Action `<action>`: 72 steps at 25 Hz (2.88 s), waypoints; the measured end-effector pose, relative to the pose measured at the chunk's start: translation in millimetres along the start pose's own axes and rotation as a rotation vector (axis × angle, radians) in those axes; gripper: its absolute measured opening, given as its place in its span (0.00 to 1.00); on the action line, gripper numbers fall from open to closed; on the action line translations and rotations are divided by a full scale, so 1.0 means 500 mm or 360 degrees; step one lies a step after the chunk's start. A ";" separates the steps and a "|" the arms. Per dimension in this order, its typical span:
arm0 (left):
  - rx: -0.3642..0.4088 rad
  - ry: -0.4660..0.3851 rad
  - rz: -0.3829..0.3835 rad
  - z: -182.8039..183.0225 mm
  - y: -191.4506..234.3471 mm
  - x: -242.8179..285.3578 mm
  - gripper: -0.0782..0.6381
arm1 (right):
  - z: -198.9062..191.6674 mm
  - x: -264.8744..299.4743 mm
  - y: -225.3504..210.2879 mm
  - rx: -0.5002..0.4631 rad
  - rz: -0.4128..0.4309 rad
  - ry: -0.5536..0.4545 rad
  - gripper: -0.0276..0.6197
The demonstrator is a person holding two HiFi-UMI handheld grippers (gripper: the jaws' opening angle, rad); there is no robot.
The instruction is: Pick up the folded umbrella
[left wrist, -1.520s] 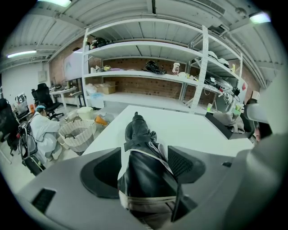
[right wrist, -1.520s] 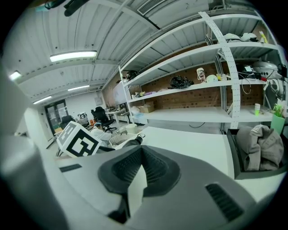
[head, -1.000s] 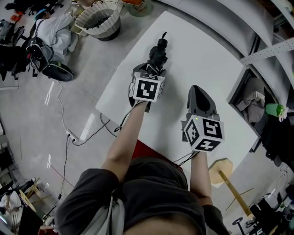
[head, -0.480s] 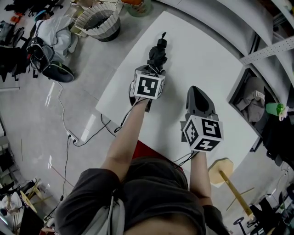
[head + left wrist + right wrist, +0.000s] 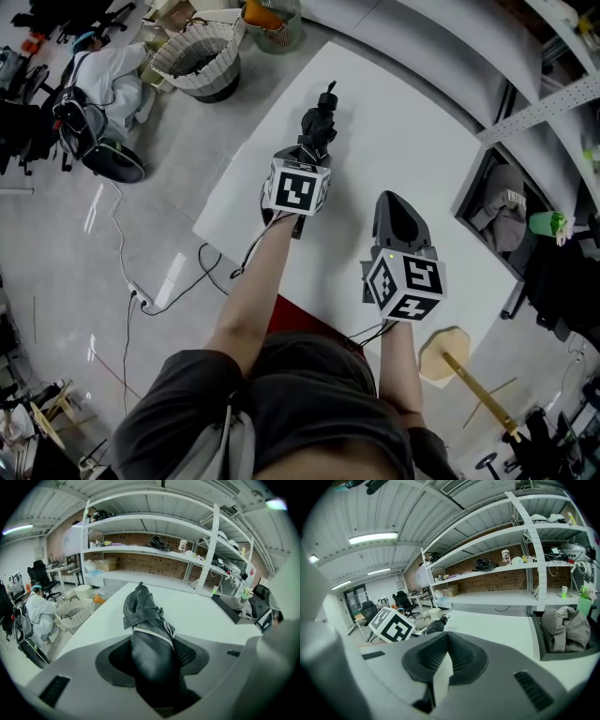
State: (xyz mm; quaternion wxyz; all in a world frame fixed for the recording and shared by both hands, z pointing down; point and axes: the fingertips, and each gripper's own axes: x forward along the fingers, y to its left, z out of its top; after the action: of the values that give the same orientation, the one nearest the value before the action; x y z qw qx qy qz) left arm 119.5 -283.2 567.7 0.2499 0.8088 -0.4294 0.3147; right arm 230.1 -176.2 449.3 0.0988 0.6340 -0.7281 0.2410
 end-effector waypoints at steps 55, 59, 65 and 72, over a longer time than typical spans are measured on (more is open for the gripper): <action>0.0091 -0.0847 -0.0305 0.092 0.036 -0.530 0.42 | 0.066 -0.172 0.277 -0.0100 -0.0011 -0.0337 0.07; 0.0109 -0.0862 -0.0312 0.075 0.042 -0.554 0.42 | 0.063 -0.187 0.301 -0.0104 -0.0013 -0.0356 0.07; 0.0136 -0.0880 -0.0313 0.044 0.058 -0.592 0.42 | 0.052 -0.209 0.334 -0.0107 -0.0024 -0.0378 0.07; 0.0149 -0.0895 -0.0315 0.010 0.074 -0.639 0.42 | 0.040 -0.235 0.363 -0.0126 -0.0052 -0.0386 0.07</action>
State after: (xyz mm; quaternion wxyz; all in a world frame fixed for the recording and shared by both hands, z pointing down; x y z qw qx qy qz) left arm -49.2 -133.6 338.3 0.1131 0.9128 -0.3858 0.0717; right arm 77.6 -68.0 338.2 0.0389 0.6659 -0.7332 0.1321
